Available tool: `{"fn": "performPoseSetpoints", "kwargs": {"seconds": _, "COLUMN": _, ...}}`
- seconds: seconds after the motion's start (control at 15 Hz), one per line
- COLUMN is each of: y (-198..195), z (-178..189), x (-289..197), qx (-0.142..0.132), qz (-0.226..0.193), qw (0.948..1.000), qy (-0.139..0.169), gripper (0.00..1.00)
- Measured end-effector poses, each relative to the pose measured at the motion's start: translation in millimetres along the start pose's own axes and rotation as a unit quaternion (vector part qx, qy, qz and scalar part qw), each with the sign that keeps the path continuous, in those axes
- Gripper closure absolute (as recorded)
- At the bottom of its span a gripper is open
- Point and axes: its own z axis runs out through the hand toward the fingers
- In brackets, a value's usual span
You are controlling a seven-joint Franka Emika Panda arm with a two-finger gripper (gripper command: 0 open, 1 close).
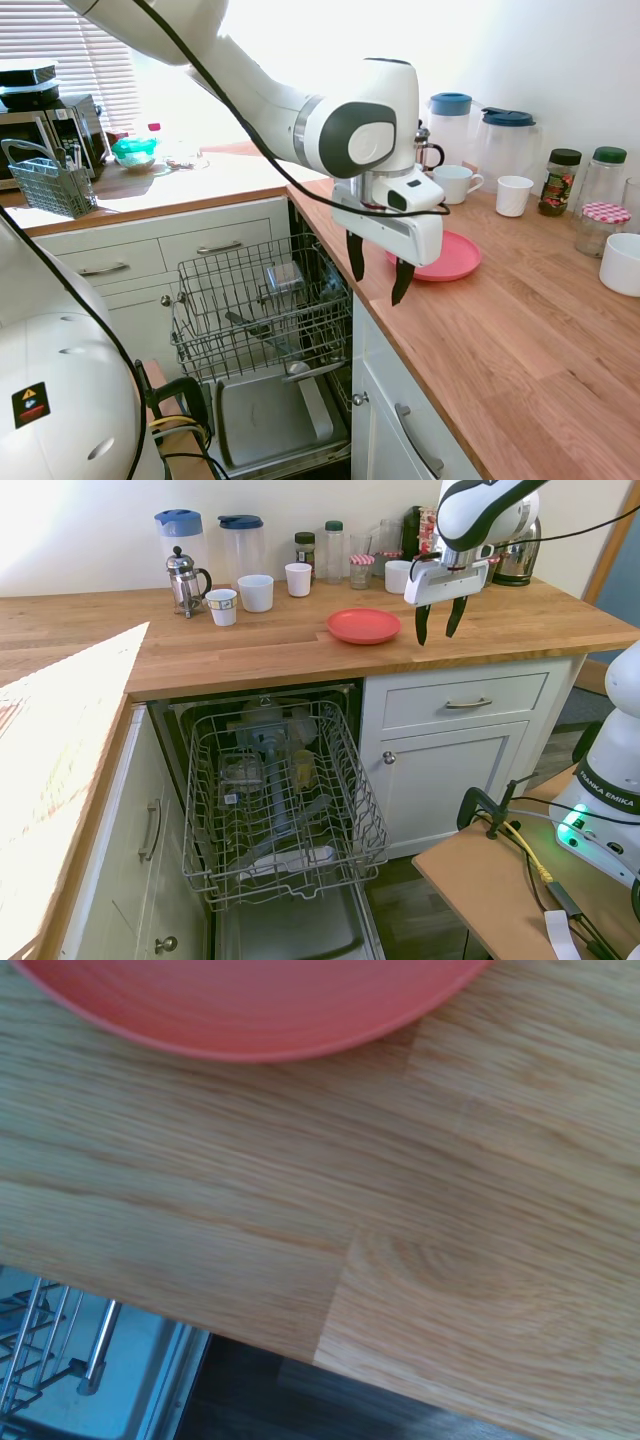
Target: Put the plate in the dishwasher
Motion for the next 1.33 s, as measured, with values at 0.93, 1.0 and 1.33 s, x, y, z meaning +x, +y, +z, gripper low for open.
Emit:
{"fn": "performPoseSetpoints", "kwargs": {"seconds": 0.93, "y": -31, "z": 17, "x": 108, "qx": 0.162, "qz": 0.095, "qw": 0.9816, "qy": -0.038, "gripper": 0.0}}
{"fn": "performPoseSetpoints", "kwargs": {"seconds": 1.0, "y": -35, "z": 25, "x": 115, "qx": 0.169, "qz": 0.093, "qw": 0.9801, "qy": -0.045, "gripper": 1.0}}
{"fn": "performPoseSetpoints", "kwargs": {"seconds": 1.33, "y": -49, "z": 47, "x": 132, "qx": 0.185, "qz": 0.1, "qw": 0.9756, "qy": -0.064, "gripper": 1.0}}
